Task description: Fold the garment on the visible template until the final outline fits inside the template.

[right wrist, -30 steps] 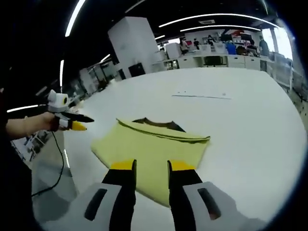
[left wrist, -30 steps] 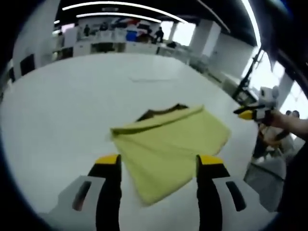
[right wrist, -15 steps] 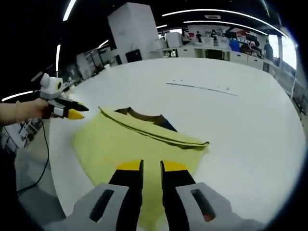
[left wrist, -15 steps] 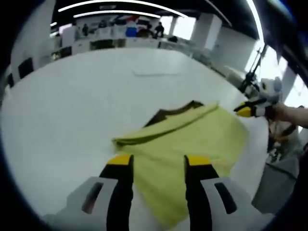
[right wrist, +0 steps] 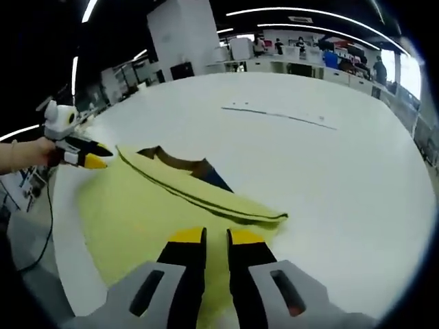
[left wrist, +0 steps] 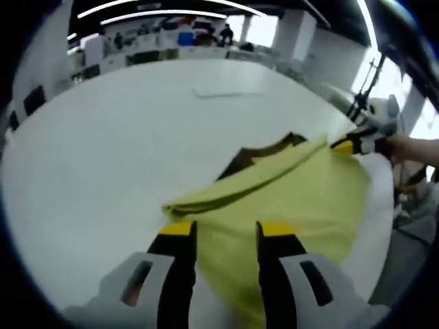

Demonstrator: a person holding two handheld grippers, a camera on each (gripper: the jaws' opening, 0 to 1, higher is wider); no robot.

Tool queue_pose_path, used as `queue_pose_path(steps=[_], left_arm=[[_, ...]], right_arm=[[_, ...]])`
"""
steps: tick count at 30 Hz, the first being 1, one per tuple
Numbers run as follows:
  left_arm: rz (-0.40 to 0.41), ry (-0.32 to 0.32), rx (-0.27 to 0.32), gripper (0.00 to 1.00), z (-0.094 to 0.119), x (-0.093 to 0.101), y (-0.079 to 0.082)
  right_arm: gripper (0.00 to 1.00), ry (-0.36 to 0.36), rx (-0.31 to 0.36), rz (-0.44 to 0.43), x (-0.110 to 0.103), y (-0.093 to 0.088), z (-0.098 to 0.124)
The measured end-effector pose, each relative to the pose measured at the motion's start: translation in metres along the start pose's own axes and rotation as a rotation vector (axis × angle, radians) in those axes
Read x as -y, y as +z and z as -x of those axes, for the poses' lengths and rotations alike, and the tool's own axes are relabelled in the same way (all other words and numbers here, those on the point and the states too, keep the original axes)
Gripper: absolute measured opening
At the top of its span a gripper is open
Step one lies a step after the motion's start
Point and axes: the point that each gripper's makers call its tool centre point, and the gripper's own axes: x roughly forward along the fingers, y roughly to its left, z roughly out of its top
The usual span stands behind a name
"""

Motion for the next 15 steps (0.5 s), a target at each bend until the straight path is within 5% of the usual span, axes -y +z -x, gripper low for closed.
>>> queue_pose_path(steps=[15], left_arm=[[-0.016,0.002,-0.018,0.29,-0.021,-0.007,0.007]], right_arm=[[0.11,-0.006,-0.019,0.043,0.013,0.008,-0.021]])
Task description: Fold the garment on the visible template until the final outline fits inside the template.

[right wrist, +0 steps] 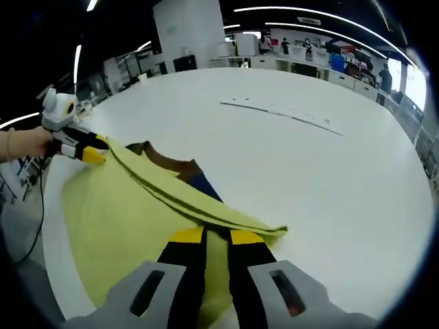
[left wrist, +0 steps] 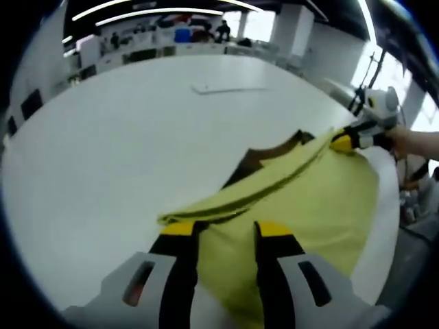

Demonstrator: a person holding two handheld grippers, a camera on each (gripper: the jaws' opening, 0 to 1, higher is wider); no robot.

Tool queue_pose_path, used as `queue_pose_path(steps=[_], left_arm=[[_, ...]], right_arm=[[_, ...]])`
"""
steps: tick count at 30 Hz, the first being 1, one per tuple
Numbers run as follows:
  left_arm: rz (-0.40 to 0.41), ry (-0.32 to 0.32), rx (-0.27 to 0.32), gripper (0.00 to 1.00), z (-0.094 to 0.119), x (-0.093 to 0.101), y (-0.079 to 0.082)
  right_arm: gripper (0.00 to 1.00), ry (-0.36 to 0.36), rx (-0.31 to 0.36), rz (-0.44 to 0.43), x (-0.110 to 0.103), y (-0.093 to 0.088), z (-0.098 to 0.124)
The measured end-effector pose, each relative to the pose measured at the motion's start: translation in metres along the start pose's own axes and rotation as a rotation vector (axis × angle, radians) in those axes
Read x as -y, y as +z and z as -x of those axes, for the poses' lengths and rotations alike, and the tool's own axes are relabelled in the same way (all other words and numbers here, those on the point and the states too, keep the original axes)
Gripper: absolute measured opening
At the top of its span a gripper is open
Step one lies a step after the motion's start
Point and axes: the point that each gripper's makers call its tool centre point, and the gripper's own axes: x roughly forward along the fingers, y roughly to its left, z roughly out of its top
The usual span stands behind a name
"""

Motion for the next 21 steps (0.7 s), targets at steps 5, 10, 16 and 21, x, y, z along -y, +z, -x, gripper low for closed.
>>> queue_pose_path(steps=[5,10,16,21], left_arm=[[-0.004,0.005,0.002,0.3,-0.006,-0.006,0.007],[-0.006,0.011,0.009,0.29,-0.011,-0.012,0.016],[-0.015,0.02,-0.005,0.27,-0.022,-0.019,0.022],[-0.014,0.026,-0.002,0.27,-0.025,-0.022,0.026]], right_arm=[[0.11,-0.008,0.004,0.009,0.008,0.007,-0.004],[0.11,-0.017,-0.003,0.023,0.019,0.01,-0.008],[0.11,-0.029,-0.006,0.032,0.028,0.015,-0.012],[0.07,-0.038,-0.013,0.061,0.032,0.016,-0.015]])
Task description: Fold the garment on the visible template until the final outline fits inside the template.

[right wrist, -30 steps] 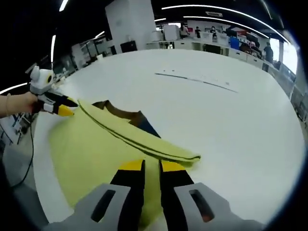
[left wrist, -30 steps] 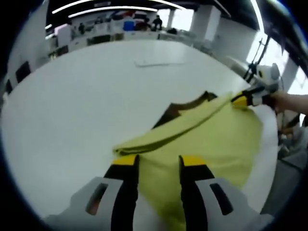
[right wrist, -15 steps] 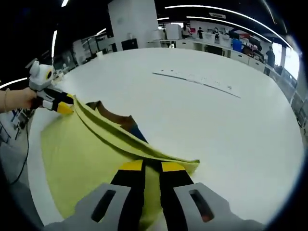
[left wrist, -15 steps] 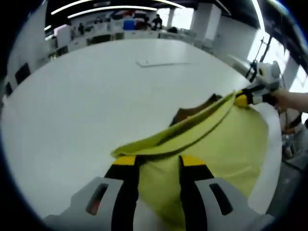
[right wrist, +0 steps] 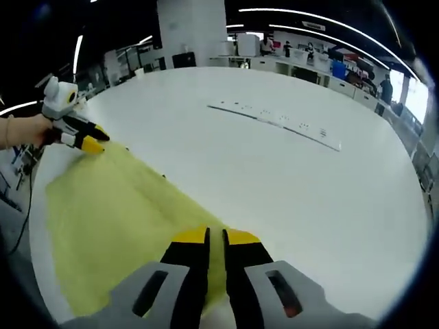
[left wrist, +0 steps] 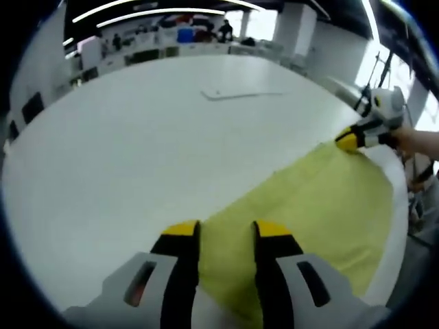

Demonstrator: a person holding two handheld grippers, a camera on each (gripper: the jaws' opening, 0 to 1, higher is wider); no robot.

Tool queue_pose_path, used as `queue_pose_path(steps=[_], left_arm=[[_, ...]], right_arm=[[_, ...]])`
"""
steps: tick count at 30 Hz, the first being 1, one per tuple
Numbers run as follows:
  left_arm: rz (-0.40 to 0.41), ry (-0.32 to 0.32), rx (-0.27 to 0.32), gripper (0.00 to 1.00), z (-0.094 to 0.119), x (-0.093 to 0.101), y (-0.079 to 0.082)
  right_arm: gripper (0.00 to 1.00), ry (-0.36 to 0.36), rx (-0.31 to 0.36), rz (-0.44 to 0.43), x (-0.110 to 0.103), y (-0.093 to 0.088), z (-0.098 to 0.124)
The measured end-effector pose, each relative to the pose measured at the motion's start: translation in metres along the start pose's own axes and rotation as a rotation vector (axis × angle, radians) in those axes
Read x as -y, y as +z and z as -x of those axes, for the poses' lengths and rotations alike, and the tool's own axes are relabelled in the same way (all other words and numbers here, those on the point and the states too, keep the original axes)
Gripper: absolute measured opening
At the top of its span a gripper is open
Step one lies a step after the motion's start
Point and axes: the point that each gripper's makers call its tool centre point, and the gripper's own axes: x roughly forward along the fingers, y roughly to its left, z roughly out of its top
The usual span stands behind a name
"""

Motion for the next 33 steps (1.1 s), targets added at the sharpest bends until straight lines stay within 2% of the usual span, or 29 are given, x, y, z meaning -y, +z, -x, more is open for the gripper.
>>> queue_pose_path(steps=[7,13,16,21,25,28,29,33], left_arm=[[0.002,-0.004,0.005,0.27,0.001,0.0,0.0],[0.004,0.002,-0.002,0.29,0.003,0.001,-0.001],[0.007,0.008,0.017,0.28,0.009,0.003,0.003],[0.019,0.005,0.042,0.31,0.023,0.007,0.009],[0.051,0.004,0.066,0.34,0.034,0.008,0.011],[0.073,0.001,0.081,0.37,0.044,0.01,0.01],[0.076,-0.001,0.082,0.39,0.047,0.011,0.009],[0.1,0.001,0.106,0.43,0.064,0.013,0.01]], right_arm=[[0.01,-0.013,0.002,0.017,0.005,-0.001,-0.001],[0.01,-0.016,-0.001,0.039,0.006,0.0,-0.001],[0.01,-0.023,0.001,0.058,0.007,0.0,0.0],[0.02,-0.016,0.049,0.091,0.001,0.011,0.011],[0.06,-0.01,0.105,0.159,-0.005,0.022,0.021],[0.03,-0.013,0.112,0.177,-0.008,0.023,0.029],[0.03,-0.021,0.112,0.177,-0.006,0.023,0.032],[0.18,-0.03,0.128,0.161,-0.008,0.024,0.048]])
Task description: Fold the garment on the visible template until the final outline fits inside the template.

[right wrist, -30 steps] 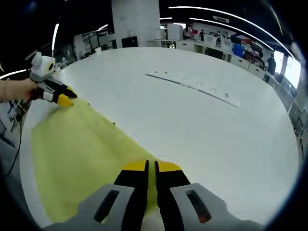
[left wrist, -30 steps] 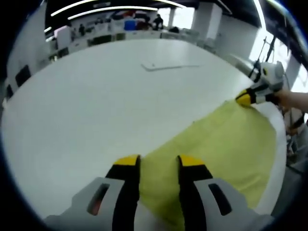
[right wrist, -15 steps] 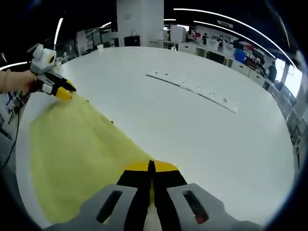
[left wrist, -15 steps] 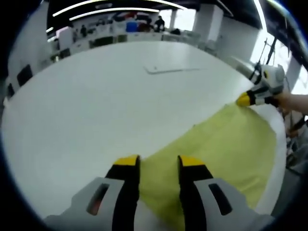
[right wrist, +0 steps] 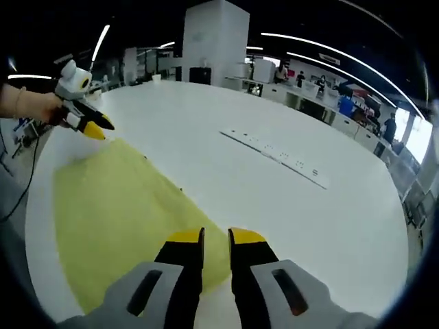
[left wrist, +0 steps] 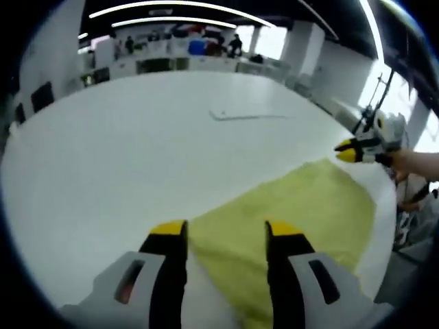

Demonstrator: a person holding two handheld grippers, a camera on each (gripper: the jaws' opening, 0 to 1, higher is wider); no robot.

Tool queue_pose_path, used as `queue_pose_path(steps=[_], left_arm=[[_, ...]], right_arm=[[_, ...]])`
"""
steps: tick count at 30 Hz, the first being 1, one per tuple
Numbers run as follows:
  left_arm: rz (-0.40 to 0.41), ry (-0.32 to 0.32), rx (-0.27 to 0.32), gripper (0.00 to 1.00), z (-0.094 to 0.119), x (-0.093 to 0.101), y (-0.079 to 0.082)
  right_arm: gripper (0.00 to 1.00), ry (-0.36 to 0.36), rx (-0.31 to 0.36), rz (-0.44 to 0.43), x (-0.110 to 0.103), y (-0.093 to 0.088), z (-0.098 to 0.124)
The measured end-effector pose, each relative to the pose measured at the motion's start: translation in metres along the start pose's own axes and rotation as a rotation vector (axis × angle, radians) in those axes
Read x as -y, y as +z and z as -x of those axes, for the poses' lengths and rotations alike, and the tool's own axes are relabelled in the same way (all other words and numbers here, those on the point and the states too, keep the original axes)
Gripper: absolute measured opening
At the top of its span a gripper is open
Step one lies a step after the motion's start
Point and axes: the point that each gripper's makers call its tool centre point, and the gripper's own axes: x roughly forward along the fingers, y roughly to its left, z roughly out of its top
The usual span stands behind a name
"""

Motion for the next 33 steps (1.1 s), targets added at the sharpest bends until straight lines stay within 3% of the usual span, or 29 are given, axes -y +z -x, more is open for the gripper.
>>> queue_pose_path(steps=[10,20,24,33], left_arm=[[0.022,0.008,0.036,0.6,0.033,-0.006,0.0],[0.041,0.005,0.057,0.75,0.079,0.013,-0.008],[0.041,0.021,0.059,0.88,0.095,0.016,-0.009],[0.051,0.018,0.078,0.99,0.128,0.032,-0.016]], right_arm=[[0.37,0.0,-0.003,-0.076,-0.013,-0.001,0.042],[0.47,-0.007,0.04,-0.135,-0.03,0.001,0.089],[0.63,0.005,0.082,-0.15,-0.039,0.007,0.108],[0.73,0.013,0.094,-0.145,-0.058,0.001,0.145]])
